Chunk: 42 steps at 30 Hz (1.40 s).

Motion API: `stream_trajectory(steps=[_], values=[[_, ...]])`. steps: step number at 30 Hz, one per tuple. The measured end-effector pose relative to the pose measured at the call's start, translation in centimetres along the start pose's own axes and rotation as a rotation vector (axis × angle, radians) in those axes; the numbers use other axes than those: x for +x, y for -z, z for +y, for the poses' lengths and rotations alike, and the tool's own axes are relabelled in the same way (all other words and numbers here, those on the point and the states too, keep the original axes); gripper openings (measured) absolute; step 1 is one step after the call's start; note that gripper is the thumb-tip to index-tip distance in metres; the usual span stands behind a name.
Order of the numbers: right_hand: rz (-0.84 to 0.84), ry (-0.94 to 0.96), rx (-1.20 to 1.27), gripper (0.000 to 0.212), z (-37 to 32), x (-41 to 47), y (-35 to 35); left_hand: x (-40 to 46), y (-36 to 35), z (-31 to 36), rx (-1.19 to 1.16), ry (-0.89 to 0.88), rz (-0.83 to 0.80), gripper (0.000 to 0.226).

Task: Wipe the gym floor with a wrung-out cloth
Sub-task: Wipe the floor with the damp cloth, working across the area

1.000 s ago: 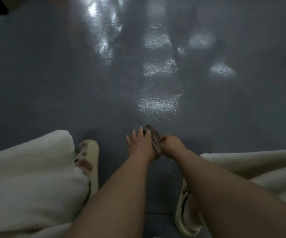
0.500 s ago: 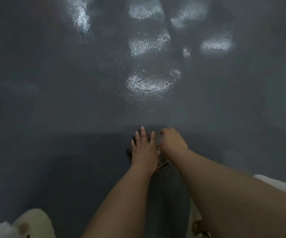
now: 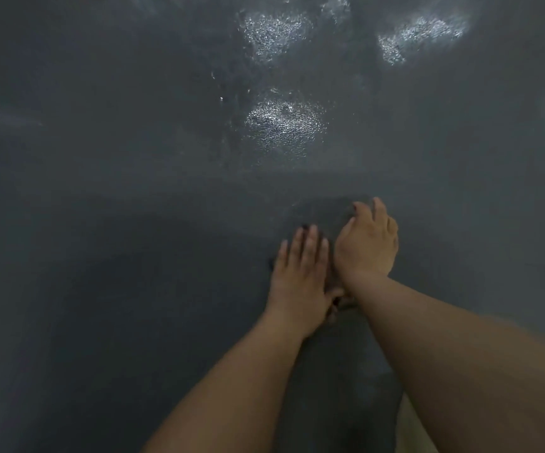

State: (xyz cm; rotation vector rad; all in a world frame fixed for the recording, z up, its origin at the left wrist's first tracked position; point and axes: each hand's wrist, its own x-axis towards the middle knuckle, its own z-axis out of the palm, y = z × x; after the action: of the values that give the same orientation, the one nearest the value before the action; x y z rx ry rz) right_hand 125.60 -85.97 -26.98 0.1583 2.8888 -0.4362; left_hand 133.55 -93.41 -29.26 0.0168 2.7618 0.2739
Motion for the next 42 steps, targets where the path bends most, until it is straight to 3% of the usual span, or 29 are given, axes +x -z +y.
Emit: stream_trajectory(steps=[5,10,12,16,21,24,27,32,35,38,42], values=[[-0.01,-0.036,0.01,0.04,0.6,1.2,-0.4,5.2,4.0,-7.9,0.12,0.334,0.067,0.075],[-0.002,-0.01,0.0,0.038,1.7,1.5,-0.7,6.2,3.8,-5.2,-0.053,0.428,0.05,0.074],[0.016,-0.042,0.024,0.037,1.4,1.9,-0.5,7.0,3.4,-2.2,-0.069,0.333,0.018,0.076],[0.039,-0.106,0.071,0.034,0.9,2.9,0.3,6.3,2.1,2.8,0.07,-0.06,-0.067,0.073],[0.06,-0.094,0.073,0.038,-0.6,3.2,0.4,7.4,2.7,-1.6,0.135,-0.2,0.008,0.066],[0.003,0.105,0.018,0.041,-2.3,2.4,-0.5,7.7,3.5,-5.0,0.097,-0.036,0.009,0.067],[-0.195,0.255,-0.113,0.05,-3.9,1.3,-1.4,7.2,4.5,-9.8,0.069,0.177,0.03,0.073],[-0.34,0.287,-0.253,0.06,-4.4,0.4,-2.2,3.9,4.8,-18.7,-0.07,0.677,0.087,0.072],[-0.341,0.294,-0.284,0.06,-3.9,0.4,-2.1,3.9,5.0,-18.9,-0.121,0.812,0.104,0.071],[-0.344,0.27,-0.266,0.06,-4.5,0.2,-2.3,5.3,5.2,-17.0,-0.126,0.778,0.11,0.069],[-0.322,0.241,-0.253,0.06,-5.1,-0.2,-2.9,6.9,5.3,-14.3,0.01,0.444,0.044,0.07]])
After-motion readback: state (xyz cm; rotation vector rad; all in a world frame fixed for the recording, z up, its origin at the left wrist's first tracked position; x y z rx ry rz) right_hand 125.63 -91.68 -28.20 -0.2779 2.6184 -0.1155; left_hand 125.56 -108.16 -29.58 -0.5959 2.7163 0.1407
